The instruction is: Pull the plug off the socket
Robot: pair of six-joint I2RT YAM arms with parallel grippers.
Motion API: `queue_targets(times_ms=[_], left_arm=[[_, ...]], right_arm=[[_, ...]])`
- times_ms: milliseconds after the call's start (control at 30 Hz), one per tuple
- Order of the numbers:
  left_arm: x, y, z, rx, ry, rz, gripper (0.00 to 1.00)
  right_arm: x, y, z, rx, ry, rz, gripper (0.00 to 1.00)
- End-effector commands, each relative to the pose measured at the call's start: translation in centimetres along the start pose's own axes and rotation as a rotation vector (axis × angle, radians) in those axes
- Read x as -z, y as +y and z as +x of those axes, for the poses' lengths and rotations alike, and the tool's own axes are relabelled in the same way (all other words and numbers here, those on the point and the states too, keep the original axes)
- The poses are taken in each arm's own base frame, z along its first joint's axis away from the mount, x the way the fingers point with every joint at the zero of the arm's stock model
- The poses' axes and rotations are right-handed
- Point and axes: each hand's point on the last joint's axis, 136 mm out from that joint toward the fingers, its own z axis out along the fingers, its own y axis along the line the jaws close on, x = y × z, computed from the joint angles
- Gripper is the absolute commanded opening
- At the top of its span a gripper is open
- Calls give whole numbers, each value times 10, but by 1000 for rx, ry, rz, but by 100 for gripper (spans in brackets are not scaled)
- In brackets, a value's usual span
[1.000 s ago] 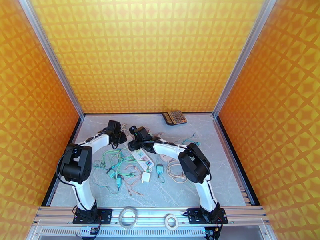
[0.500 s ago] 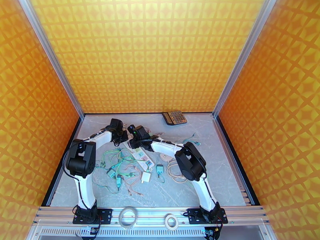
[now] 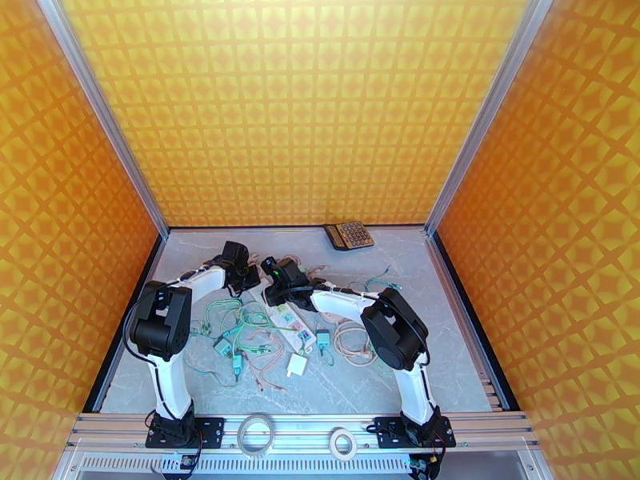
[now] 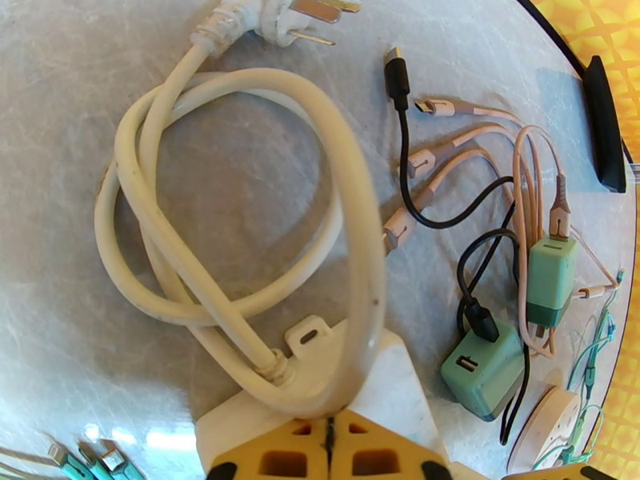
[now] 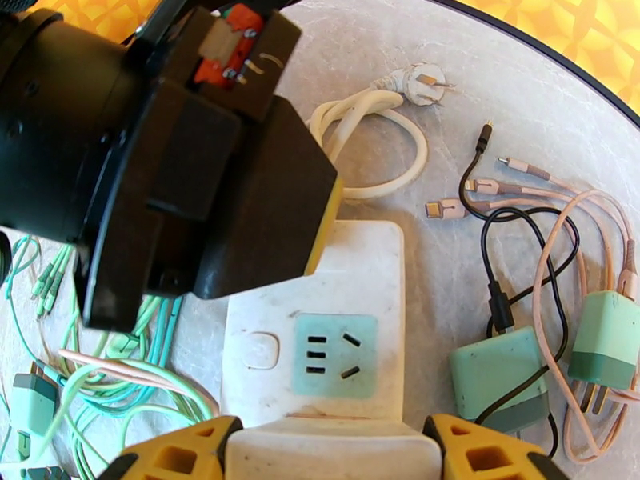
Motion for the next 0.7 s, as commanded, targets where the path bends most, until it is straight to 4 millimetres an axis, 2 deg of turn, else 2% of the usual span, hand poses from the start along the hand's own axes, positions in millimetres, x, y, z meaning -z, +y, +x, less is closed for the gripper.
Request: queue_targets(times_ms=[0, 133, 367, 467, 667], left_arm=[[-8, 14, 25, 26, 65, -46, 0], [-14, 18, 32, 30, 90, -60, 0], [-22, 24, 41, 34, 118, -80, 0], [-24, 26, 42, 34, 125, -85, 0], [-24, 27, 42, 30, 124, -90, 0]], right_arm=[[10, 12, -6, -19, -4, -25, 42], [15, 15, -21, -11, -26, -29, 42], [41, 18, -63, 2, -118, -23, 40], [49, 19, -75, 6, -142, -22, 39], [56, 17, -83, 6, -165, -9, 39]])
